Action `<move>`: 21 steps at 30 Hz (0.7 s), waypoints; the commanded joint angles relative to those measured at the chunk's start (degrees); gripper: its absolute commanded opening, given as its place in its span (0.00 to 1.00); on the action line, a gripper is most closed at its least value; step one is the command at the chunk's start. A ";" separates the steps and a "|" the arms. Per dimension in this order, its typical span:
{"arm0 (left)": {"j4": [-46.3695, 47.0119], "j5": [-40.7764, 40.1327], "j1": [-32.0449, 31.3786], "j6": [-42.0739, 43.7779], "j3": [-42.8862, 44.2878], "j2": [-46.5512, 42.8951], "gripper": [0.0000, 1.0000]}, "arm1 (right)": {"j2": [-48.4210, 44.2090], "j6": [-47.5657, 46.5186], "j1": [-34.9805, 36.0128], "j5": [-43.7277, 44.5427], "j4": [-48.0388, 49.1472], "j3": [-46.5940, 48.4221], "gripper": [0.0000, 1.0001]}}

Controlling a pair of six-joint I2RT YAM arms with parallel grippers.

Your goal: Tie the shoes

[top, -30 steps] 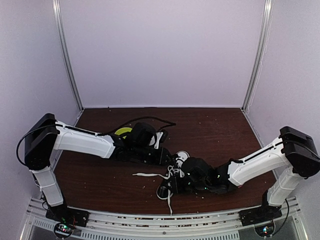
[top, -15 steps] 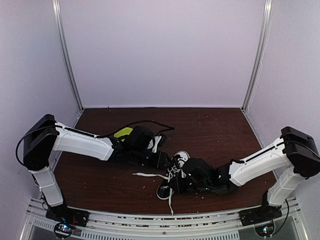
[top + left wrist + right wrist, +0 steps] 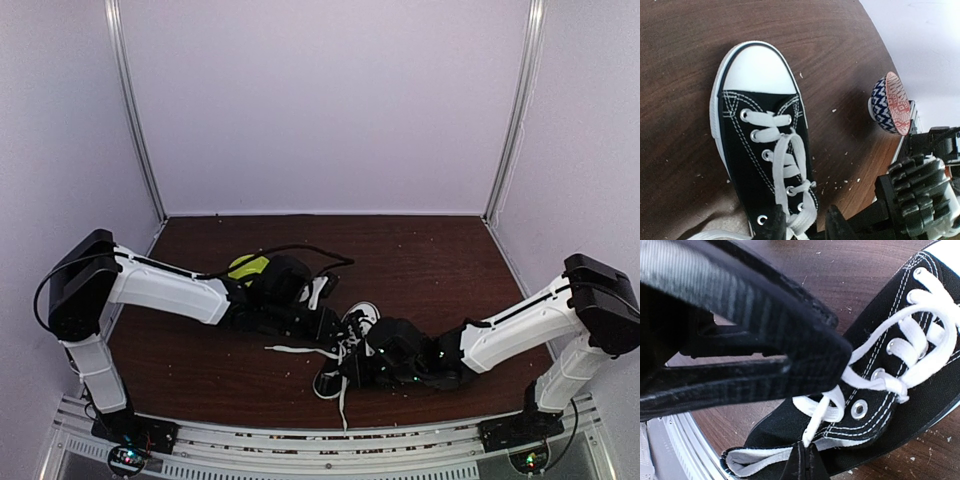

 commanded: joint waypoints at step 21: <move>9.07 0.75 -0.31 2.83 -3.04 -3.71 0.00 | -12.81 -1.47 -4.91 1.20 -6.97 -10.68 0.00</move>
